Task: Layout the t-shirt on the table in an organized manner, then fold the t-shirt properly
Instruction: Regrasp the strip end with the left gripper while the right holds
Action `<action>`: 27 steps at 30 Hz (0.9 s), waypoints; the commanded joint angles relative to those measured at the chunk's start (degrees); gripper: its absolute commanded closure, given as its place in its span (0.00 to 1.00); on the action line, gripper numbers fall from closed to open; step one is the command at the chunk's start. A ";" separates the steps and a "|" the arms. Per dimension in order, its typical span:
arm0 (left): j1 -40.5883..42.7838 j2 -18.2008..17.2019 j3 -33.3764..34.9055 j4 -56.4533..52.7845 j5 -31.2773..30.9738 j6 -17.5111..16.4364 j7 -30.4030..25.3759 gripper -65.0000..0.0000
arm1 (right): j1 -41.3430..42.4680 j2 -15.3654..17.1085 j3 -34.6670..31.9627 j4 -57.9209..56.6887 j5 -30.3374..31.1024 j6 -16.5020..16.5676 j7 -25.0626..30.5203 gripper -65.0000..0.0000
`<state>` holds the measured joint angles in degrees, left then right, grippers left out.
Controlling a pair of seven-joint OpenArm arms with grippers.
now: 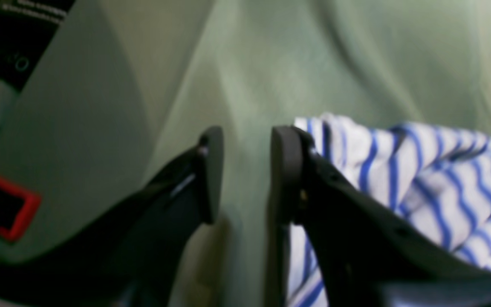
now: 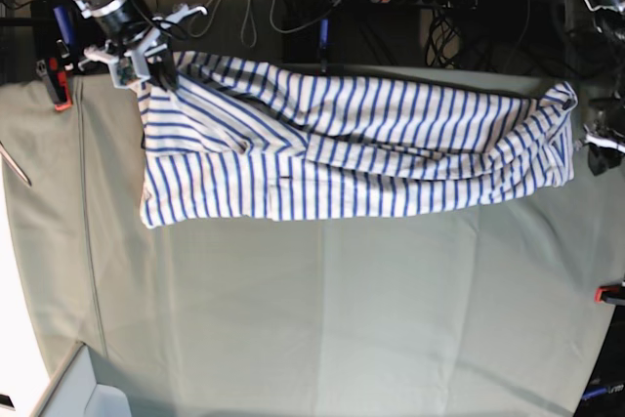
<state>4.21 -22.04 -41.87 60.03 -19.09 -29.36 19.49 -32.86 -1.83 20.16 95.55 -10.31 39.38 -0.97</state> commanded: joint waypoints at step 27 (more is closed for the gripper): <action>-0.21 6.88 0.15 -2.14 -0.73 -0.04 -1.16 0.33 | 0.99 1.25 0.36 -0.47 0.68 0.62 1.19 0.59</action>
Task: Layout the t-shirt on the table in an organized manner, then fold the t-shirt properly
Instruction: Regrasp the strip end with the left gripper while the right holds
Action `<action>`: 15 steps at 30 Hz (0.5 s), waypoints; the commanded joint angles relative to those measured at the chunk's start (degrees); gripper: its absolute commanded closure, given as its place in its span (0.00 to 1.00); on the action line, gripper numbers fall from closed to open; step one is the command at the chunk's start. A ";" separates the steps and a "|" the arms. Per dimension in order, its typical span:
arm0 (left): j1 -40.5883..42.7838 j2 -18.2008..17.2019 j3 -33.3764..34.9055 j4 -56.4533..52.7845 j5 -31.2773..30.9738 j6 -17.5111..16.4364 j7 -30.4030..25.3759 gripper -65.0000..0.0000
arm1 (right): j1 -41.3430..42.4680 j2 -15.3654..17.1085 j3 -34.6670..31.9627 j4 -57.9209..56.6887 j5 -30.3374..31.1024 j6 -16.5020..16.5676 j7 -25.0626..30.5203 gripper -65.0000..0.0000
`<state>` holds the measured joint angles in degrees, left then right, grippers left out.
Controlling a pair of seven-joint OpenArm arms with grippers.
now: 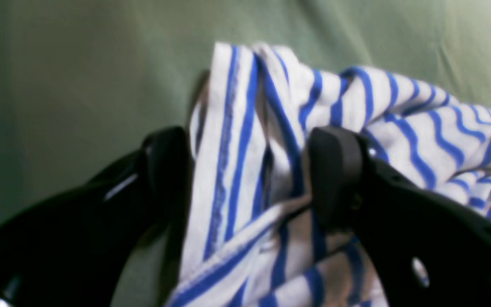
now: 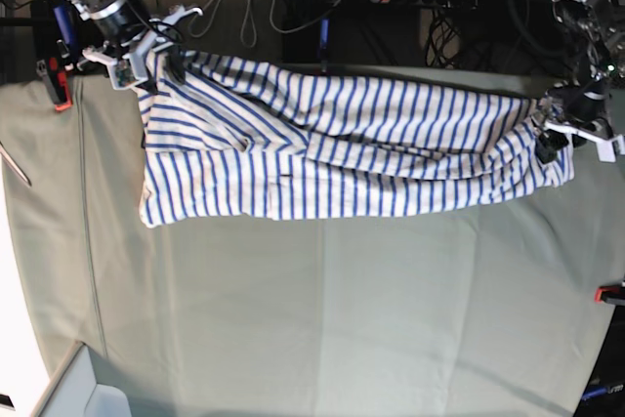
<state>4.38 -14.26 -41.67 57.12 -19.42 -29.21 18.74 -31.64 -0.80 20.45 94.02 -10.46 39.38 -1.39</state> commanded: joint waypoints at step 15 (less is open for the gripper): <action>-5.31 -3.98 5.32 -3.98 -0.40 -0.72 -0.94 0.99 | 1.26 0.23 0.17 0.97 0.83 0.62 1.34 0.59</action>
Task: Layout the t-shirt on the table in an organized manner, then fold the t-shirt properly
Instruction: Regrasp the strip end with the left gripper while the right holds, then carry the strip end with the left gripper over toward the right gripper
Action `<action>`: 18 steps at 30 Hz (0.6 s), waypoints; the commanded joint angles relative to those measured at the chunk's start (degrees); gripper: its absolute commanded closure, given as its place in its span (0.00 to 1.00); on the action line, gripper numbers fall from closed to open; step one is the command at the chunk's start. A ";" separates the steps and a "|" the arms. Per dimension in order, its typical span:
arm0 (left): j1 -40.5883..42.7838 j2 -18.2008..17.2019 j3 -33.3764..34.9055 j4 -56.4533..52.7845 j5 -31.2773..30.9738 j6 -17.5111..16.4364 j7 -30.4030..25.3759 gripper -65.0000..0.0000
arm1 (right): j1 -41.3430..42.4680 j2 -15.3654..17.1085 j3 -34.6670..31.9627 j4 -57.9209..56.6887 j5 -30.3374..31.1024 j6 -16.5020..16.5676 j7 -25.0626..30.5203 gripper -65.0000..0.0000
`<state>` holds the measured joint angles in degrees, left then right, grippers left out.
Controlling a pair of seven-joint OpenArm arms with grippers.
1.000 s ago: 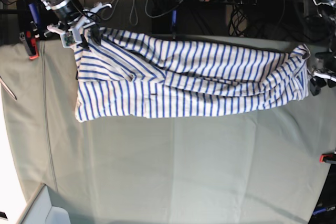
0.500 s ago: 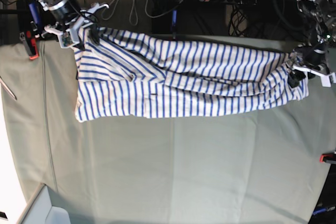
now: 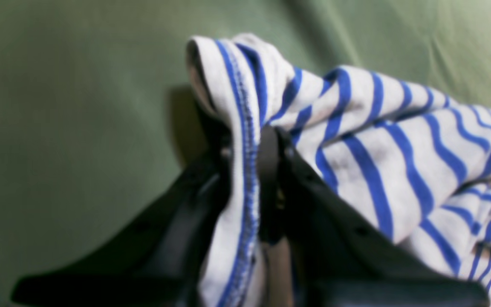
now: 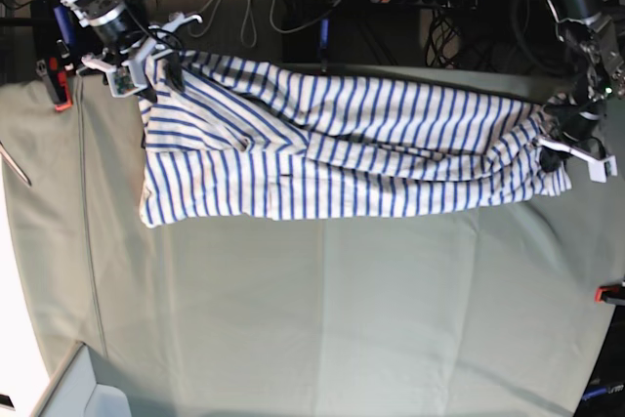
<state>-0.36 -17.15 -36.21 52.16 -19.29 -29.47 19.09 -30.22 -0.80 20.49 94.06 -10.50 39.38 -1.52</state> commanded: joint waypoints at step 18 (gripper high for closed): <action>-5.75 -6.46 0.12 8.81 -0.54 -0.11 -0.85 1.00 | 2.57 0.05 0.04 0.49 0.88 0.62 1.39 0.59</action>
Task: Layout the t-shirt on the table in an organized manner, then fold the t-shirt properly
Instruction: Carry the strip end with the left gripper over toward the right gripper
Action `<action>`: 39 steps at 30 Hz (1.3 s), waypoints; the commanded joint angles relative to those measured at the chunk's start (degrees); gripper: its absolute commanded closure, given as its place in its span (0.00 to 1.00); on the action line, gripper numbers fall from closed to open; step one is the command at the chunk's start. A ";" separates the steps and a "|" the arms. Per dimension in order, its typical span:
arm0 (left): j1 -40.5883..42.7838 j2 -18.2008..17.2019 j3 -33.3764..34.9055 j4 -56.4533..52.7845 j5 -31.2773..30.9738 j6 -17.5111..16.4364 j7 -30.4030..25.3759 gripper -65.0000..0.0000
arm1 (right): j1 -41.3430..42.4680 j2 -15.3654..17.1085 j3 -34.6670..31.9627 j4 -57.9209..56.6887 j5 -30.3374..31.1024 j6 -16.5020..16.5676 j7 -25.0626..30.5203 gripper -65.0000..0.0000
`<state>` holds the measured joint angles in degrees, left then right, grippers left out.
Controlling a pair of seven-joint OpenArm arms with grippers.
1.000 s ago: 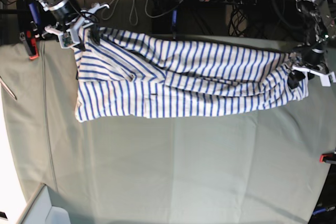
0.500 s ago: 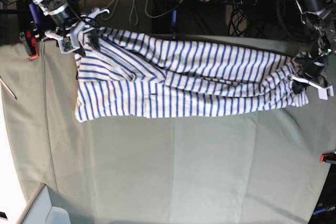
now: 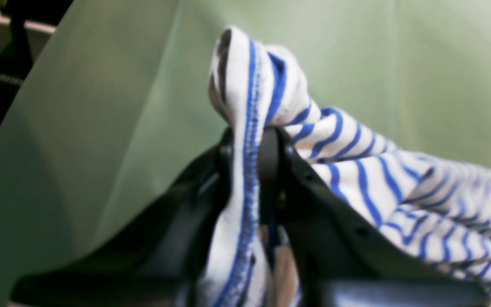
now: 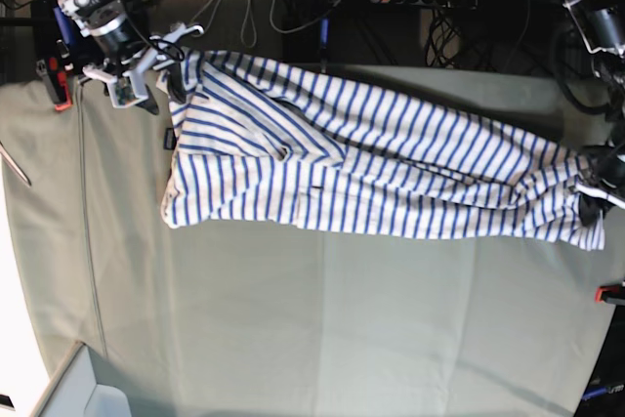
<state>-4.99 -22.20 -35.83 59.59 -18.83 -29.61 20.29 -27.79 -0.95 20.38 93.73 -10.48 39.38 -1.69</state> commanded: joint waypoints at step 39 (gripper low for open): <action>12.60 31.20 29.99 21.86 25.82 16.64 -2.05 0.70 | 0.41 0.12 0.23 1.17 0.85 0.62 1.56 0.59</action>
<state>8.10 8.62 -6.04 80.25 7.42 -13.04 19.62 -27.20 -1.06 20.45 93.86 -10.48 39.38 -1.65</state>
